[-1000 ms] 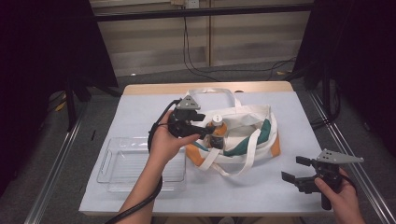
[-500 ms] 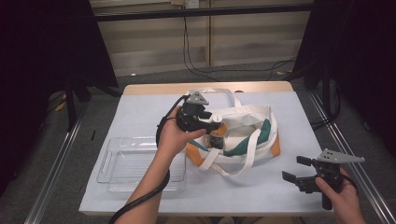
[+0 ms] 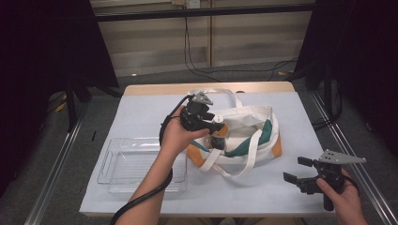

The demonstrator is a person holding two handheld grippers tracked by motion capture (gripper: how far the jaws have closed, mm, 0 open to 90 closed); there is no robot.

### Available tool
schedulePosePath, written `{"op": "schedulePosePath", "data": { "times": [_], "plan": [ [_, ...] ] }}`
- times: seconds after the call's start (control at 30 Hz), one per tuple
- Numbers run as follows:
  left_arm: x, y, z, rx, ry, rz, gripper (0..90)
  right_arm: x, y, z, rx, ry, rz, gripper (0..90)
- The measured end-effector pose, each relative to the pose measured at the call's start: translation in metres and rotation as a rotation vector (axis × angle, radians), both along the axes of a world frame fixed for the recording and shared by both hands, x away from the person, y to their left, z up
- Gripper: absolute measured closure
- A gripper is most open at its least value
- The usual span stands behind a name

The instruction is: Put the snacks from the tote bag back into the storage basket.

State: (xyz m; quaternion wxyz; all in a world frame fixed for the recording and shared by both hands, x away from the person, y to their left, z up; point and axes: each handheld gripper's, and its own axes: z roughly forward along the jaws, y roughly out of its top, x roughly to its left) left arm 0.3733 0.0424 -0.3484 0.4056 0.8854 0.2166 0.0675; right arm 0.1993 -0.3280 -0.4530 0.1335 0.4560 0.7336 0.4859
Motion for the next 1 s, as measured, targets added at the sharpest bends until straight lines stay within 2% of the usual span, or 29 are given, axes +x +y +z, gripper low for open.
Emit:
{"op": "schedulePosePath", "data": {
  "times": [0.07, 0.1, 0.2, 0.27, 0.33, 0.43, 0.47, 0.57, 0.7, 0.8, 1.0],
  "plan": [
    [0.001, -0.002, 0.0, 0.005, 0.004, 0.003, 48.6, 0.0, 0.0, 0.0, 0.001, 0.001, -0.001, 5.5],
    [0.002, -0.003, 0.0, 0.028, 0.003, -0.011, 49.2, 0.0, 0.0, 0.0, 0.001, 0.001, -0.001, 5.5],
    [0.002, -0.004, 0.0, 0.028, 0.012, -0.004, 49.9, 0.0, -0.001, 0.0, 0.002, 0.0, -0.001, 5.5],
    [0.003, -0.006, 0.001, 0.042, 0.011, -0.006, 50.7, 0.0, -0.001, 0.0, 0.002, -0.002, -0.002, 5.5],
    [0.003, -0.006, 0.002, 0.067, 0.013, -0.018, 50.9, 0.0, -0.001, 0.0, 0.001, -0.001, -0.004, 5.5],
    [0.004, -0.008, 0.003, 0.077, 0.018, -0.029, 52.4, 0.0, -0.002, 0.0, 0.0, -0.005, -0.001, 5.5],
    [0.004, -0.009, 0.003, 0.062, 0.021, -0.019, 53.0, 0.0, -0.002, 0.0, -0.001, -0.006, -0.001, 5.5],
    [0.006, -0.008, 0.005, 0.081, 0.03, -0.026, 54.8, 0.0, -0.001, 0.0, 0.001, -0.003, -0.003, 5.5],
    [0.006, -0.009, 0.006, 0.07, 0.041, -0.02, 55.9, 0.0, -0.001, 0.0, -0.001, -0.002, -0.003, 5.5],
    [0.006, -0.01, 0.008, 0.088, 0.021, -0.031, 58.1, -0.001, -0.002, 0.0, 0.001, -0.001, -0.004, 5.5],
    [0.005, -0.013, 0.009, 0.098, 0.029, -0.029, 58.8, -0.001, -0.001, 0.0, 0.0, -0.001, -0.003, 5.5]
  ]
}}
